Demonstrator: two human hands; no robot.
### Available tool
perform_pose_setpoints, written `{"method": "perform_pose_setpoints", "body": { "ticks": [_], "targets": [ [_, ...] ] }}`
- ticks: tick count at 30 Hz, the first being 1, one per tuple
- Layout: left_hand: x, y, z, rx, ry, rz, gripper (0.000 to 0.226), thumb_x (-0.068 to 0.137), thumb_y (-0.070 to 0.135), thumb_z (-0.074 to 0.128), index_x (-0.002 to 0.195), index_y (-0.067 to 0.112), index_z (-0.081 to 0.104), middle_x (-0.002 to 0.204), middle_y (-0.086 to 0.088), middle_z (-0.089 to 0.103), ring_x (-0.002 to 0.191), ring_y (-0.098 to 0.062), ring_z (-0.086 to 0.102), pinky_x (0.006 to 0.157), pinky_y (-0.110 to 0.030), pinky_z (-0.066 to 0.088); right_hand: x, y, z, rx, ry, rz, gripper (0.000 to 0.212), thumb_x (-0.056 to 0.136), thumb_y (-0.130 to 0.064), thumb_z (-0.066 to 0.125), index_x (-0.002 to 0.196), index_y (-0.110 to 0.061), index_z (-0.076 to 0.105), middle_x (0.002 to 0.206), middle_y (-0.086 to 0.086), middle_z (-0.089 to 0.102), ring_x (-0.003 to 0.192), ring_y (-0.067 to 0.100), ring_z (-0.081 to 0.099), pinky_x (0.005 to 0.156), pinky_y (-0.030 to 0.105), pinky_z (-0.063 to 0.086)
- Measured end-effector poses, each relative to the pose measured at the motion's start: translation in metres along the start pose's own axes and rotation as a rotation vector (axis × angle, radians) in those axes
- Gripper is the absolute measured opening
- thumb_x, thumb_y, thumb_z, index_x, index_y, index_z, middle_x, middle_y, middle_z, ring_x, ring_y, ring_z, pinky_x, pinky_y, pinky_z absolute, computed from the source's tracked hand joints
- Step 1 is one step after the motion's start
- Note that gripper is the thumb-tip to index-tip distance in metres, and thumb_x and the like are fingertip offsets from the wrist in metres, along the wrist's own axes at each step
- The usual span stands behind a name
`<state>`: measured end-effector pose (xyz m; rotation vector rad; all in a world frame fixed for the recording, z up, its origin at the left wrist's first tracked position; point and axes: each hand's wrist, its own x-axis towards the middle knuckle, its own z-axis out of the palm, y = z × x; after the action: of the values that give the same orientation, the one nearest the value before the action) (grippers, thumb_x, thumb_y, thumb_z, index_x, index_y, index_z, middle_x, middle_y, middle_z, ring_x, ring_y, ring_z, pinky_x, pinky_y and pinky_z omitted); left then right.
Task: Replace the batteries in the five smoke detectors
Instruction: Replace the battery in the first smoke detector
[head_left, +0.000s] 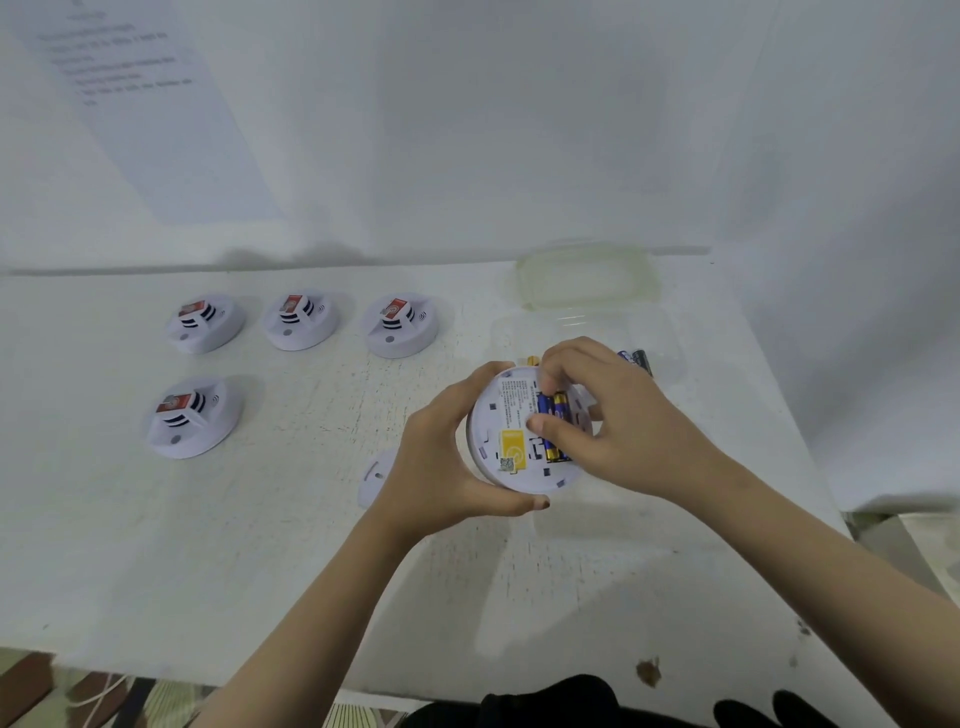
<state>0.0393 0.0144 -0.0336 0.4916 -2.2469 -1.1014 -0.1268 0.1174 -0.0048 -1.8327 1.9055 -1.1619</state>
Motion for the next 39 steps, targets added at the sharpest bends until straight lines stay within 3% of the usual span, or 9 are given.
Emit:
{"method": "perform_pose_setpoints", "body": {
  "ticks": [5, 8, 15, 19, 22, 31, 34, 36, 39],
  "targets": [
    [-0.002, 0.003, 0.000, -0.023, 0.008, -0.003, 0.090, 0.052, 0.034, 0.091, 0.130, 0.012, 0.052, 0.108, -0.002, 0.066, 0.098, -0.025, 0.066, 0.080, -0.040, 0.057, -0.001, 0.004, -0.005, 0.033, -0.048, 0.017, 0.017, 0.084, -0.023, 0.067, 0.095, -0.022, 0.053, 0.103, -0.007, 0.054, 0.098, 0.007, 0.053, 0.076, 0.030, 0.054],
    [0.000, 0.008, -0.006, -0.042, 0.021, 0.037, 0.084, 0.053, 0.036, 0.087, 0.128, 0.024, 0.052, 0.112, 0.010, 0.064, 0.101, -0.012, 0.064, 0.084, -0.023, 0.054, -0.002, 0.004, -0.017, 0.030, -0.117, 0.016, 0.031, 0.083, -0.018, 0.068, 0.111, -0.025, 0.057, 0.116, -0.011, 0.057, 0.107, 0.000, 0.051, 0.087, 0.018, 0.049],
    [0.005, 0.014, -0.007, -0.030, -0.019, 0.052, 0.089, 0.051, 0.041, 0.085, 0.130, 0.027, 0.046, 0.118, 0.024, 0.061, 0.109, 0.000, 0.060, 0.088, -0.010, 0.046, 0.002, -0.013, -0.044, -0.430, -0.279, -0.146, 0.063, 0.082, -0.035, 0.065, 0.139, -0.023, 0.042, 0.128, -0.007, 0.057, 0.112, 0.011, 0.053, 0.092, 0.028, 0.045],
    [0.007, 0.011, -0.005, -0.031, -0.043, 0.063, 0.092, 0.051, 0.033, 0.090, 0.132, 0.016, 0.050, 0.117, 0.007, 0.065, 0.110, -0.014, 0.062, 0.089, -0.020, 0.051, 0.003, -0.016, -0.044, -0.581, -0.348, -0.225, 0.065, 0.083, -0.037, 0.058, 0.141, -0.020, 0.036, 0.117, -0.004, 0.058, 0.092, 0.016, 0.058, 0.076, 0.033, 0.050],
    [0.009, 0.009, -0.004, -0.024, -0.048, 0.059, 0.094, 0.049, 0.022, 0.096, 0.131, 0.009, 0.052, 0.115, 0.001, 0.066, 0.108, -0.018, 0.063, 0.088, -0.023, 0.053, 0.001, -0.014, -0.041, -0.613, -0.357, -0.287, 0.059, 0.078, -0.035, 0.055, 0.132, -0.011, 0.047, 0.103, 0.004, 0.061, 0.073, 0.023, 0.058, 0.060, 0.038, 0.051],
    [0.008, 0.014, 0.000, -0.054, -0.028, 0.049, 0.087, 0.051, 0.031, 0.089, 0.128, 0.023, 0.051, 0.113, 0.012, 0.064, 0.103, -0.006, 0.063, 0.084, -0.013, 0.050, -0.001, -0.005, -0.033, -0.638, -0.325, -0.289, 0.045, 0.077, -0.028, 0.047, 0.111, -0.004, 0.063, 0.099, 0.016, 0.070, 0.048, 0.017, 0.050, 0.043, 0.025, 0.046],
    [0.005, 0.014, 0.004, -0.066, -0.041, 0.053, 0.085, 0.051, 0.022, 0.090, 0.128, 0.024, 0.052, 0.111, 0.009, 0.065, 0.100, -0.009, 0.065, 0.082, -0.017, 0.052, 0.000, -0.003, -0.040, -0.485, -0.252, -0.215, 0.047, 0.082, -0.036, 0.034, 0.111, -0.013, 0.062, 0.092, 0.001, 0.071, 0.065, 0.017, 0.062, 0.053, 0.031, 0.052],
    [0.007, 0.013, 0.004, -0.073, -0.014, 0.046, 0.083, 0.051, 0.018, 0.090, 0.126, 0.019, 0.054, 0.106, 0.005, 0.067, 0.097, -0.015, 0.066, 0.078, -0.021, 0.054, -0.007, 0.004, -0.040, -0.350, -0.208, -0.147, 0.050, 0.081, -0.043, 0.039, 0.121, -0.018, 0.057, 0.118, 0.000, 0.066, 0.096, 0.014, 0.064, 0.075, 0.031, 0.055],
    [0.011, 0.011, 0.002, -0.054, 0.013, 0.051, 0.082, 0.052, 0.017, 0.091, 0.125, 0.010, 0.054, 0.105, 0.002, 0.067, 0.096, -0.019, 0.066, 0.077, -0.021, 0.053, -0.016, 0.010, -0.037, -0.202, -0.210, -0.058, 0.069, 0.076, -0.058, 0.051, 0.136, -0.024, 0.046, 0.148, -0.007, 0.038, 0.131, 0.003, 0.040, 0.102, 0.026, 0.043]
  ]
}}
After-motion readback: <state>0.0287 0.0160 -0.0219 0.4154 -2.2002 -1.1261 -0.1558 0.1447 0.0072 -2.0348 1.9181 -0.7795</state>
